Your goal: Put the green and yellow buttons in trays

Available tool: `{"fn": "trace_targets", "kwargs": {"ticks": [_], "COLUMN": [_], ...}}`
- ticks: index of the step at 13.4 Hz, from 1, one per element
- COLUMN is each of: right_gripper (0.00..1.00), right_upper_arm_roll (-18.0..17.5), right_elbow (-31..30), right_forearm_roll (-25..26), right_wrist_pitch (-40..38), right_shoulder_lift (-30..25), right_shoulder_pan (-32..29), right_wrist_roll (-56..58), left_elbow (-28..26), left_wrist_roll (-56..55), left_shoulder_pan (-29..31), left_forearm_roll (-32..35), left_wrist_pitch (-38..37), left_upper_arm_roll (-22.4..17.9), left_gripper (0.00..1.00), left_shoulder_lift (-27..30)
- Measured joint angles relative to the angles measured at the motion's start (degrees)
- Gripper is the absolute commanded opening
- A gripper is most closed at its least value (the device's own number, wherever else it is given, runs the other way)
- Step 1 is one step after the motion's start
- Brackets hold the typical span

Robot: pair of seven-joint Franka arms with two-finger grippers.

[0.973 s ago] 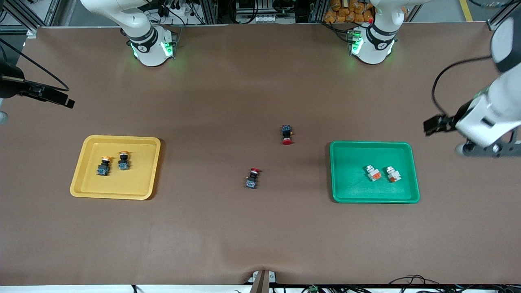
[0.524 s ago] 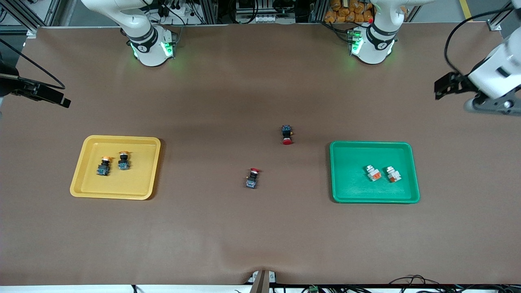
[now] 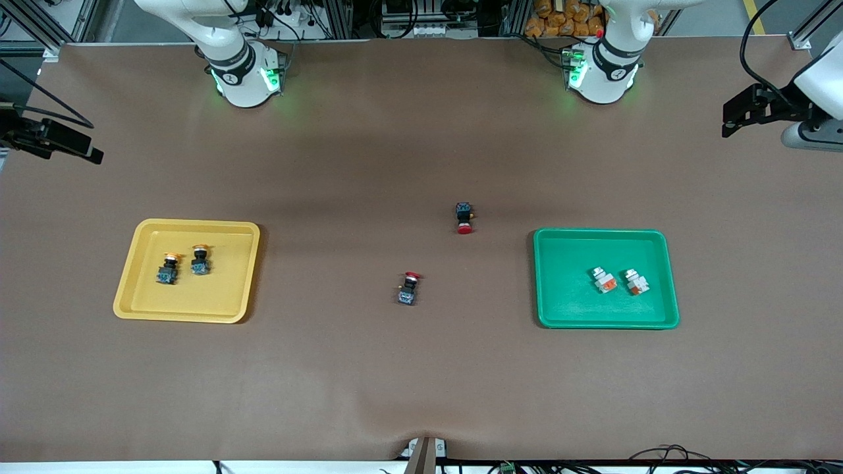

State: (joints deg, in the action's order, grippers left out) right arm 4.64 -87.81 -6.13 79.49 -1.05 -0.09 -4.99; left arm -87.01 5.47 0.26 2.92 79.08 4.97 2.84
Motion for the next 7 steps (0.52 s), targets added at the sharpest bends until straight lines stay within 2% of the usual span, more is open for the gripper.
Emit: {"fn": "trace_targets", "kwargs": {"ticks": [7], "right_gripper": [1.0], "right_upper_arm_roll": [-1.11], "right_elbow": [-1.53], "right_forearm_roll": [3.54], "right_wrist_pitch": [0.46], "right_shoulder_lift": [-1.85], "right_shoulder_pan": [0.0], "right_wrist_roll": [0.06], "left_elbow": [0.94], "left_wrist_roll": [-0.01], "left_shoulder_pan": [-0.42], "left_forearm_roll": [-0.01], "left_wrist_pitch": [-0.79], "left_upper_arm_roll": [0.74], "left_gripper": [1.0], "left_shoulder_lift": [0.0]}}
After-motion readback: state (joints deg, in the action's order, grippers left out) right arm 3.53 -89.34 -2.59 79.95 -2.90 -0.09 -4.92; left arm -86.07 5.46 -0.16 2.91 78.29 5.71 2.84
